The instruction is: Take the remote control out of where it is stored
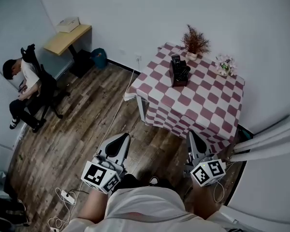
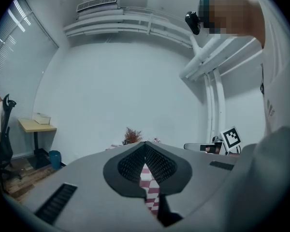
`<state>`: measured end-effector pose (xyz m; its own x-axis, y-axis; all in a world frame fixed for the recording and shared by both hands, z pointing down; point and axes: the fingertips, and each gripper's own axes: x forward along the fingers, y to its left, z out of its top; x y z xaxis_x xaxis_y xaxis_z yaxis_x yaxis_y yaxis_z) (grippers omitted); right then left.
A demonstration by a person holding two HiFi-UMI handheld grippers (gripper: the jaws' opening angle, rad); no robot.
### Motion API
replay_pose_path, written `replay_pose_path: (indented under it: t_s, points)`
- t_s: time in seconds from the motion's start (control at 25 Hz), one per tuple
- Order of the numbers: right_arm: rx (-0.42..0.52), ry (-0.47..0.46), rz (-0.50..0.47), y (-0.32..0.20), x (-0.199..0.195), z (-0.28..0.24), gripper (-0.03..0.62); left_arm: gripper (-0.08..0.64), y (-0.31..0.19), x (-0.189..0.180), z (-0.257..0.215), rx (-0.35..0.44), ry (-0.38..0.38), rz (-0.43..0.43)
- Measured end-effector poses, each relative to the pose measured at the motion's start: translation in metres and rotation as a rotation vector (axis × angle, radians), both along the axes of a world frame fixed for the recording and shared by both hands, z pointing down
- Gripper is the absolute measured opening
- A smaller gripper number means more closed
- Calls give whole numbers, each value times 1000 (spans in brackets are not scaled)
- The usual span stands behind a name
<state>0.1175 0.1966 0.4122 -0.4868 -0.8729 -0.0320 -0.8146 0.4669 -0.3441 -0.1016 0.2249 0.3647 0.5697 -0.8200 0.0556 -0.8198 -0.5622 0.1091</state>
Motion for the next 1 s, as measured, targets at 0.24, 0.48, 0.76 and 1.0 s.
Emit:
replay_pose_path:
  t_s: [0.24,0.48,0.76,1.0]
  points:
    - [1,19,66,-29,27,-1,15,5,-49,29,3,12,25,71]
    - [6,52,165,-74,46,-7,15,5,-116,52,6,24,50,178]
    - [-36,88,236,-151,31,-15,15,5,-214,38,-2,3,60,245]
    - [-63,122,289,-215,11,-19,15,5,-291,18,3,-23,76,293]
